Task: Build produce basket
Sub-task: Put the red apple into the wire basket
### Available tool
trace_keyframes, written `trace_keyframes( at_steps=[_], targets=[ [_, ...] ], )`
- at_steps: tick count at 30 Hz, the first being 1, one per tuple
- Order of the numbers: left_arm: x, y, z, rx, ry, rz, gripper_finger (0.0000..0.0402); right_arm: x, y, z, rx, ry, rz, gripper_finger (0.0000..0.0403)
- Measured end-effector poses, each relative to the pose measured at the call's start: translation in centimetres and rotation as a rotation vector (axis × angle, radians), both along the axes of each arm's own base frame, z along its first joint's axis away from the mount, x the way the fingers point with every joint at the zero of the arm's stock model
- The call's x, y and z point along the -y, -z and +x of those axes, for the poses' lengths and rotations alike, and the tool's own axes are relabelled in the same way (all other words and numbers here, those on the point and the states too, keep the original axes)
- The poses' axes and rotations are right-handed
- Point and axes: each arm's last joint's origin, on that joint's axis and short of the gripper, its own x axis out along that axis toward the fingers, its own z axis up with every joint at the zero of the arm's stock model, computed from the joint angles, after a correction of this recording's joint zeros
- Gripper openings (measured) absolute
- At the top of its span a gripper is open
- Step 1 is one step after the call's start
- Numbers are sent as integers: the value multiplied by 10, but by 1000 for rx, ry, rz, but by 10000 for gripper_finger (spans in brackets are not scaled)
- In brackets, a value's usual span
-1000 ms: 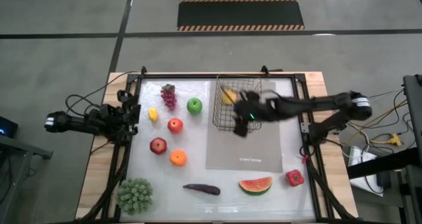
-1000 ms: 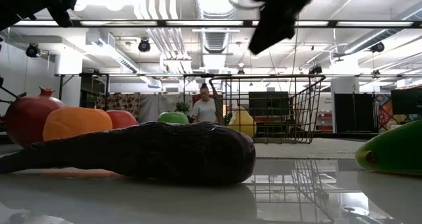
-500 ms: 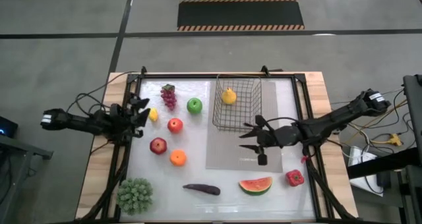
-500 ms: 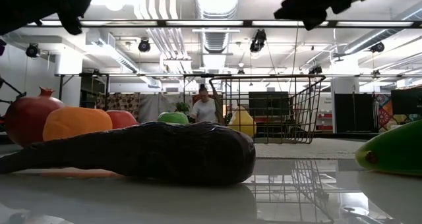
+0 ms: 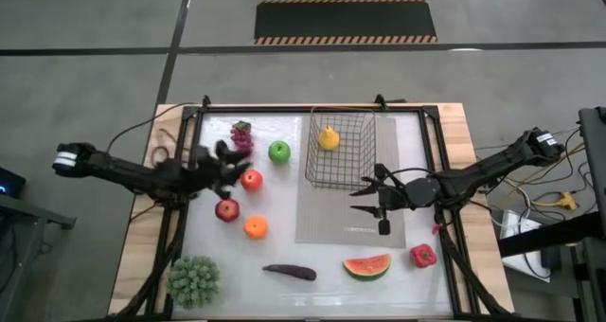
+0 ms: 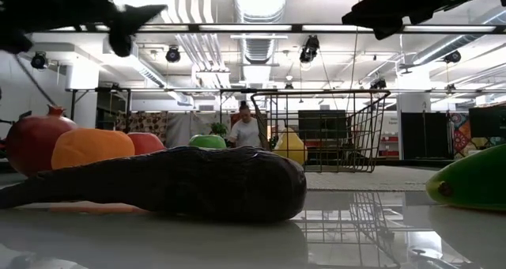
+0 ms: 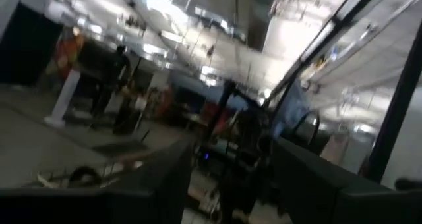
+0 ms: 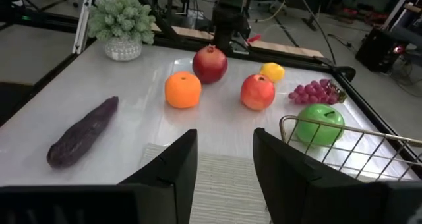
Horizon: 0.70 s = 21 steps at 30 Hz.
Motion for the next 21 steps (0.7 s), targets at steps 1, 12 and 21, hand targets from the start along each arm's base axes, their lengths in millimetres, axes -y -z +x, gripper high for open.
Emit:
trace_keyframes(
  at_steps=[1, 12, 21],
  targets=[
    [1, 0, 7, -55, 10, -2, 189, 0, 0, 0, 0, 0, -1, 132],
    [5, -17, 36, -1108, -16, -106, 189, 0, 7, -2, -26, -1, -7, 124],
    [5, -7, 57, -1554, -40, -25, 202, 1, 10, -2, -28, 0, -6, 124]
  ],
)
